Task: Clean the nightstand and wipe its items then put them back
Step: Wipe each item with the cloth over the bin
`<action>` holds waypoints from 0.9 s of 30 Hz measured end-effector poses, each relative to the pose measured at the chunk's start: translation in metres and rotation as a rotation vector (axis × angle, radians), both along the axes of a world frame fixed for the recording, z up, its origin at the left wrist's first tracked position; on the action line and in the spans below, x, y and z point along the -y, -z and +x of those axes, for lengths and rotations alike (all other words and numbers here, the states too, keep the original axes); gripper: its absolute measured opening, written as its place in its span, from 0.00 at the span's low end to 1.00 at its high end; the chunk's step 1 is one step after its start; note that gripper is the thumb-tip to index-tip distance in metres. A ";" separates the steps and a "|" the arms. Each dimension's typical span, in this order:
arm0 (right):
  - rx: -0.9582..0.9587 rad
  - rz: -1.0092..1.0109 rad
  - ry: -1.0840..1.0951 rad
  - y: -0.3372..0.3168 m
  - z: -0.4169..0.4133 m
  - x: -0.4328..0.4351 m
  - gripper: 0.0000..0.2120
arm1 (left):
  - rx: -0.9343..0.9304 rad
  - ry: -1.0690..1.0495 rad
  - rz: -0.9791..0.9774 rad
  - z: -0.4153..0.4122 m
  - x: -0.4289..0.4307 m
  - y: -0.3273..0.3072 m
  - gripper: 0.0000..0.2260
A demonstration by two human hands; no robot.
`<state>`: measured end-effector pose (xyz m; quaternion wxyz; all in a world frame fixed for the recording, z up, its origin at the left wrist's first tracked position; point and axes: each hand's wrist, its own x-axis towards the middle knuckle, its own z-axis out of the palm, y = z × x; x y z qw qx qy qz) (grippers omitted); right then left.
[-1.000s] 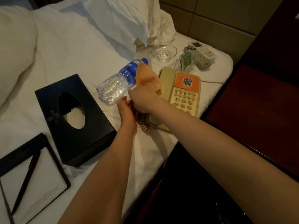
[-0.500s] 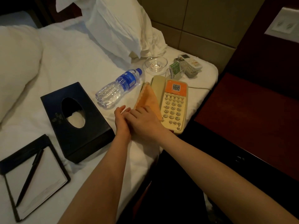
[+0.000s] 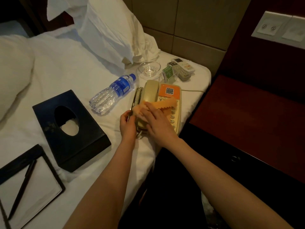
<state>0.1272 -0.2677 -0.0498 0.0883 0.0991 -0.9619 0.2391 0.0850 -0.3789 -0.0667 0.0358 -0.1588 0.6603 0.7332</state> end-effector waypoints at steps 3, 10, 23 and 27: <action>0.031 -0.232 0.190 0.001 0.004 -0.008 0.27 | -0.007 0.014 -0.056 0.002 -0.001 0.003 0.13; 0.055 -0.001 0.098 0.014 0.027 -0.012 0.32 | 0.038 -0.032 -0.085 -0.001 -0.009 0.001 0.07; 0.158 0.062 0.415 0.002 -0.030 -0.021 0.33 | 0.111 -0.152 -0.066 -0.009 -0.016 0.002 0.08; 0.163 0.004 0.455 -0.002 -0.061 -0.028 0.28 | 0.196 -0.197 -0.122 -0.020 -0.015 0.000 0.10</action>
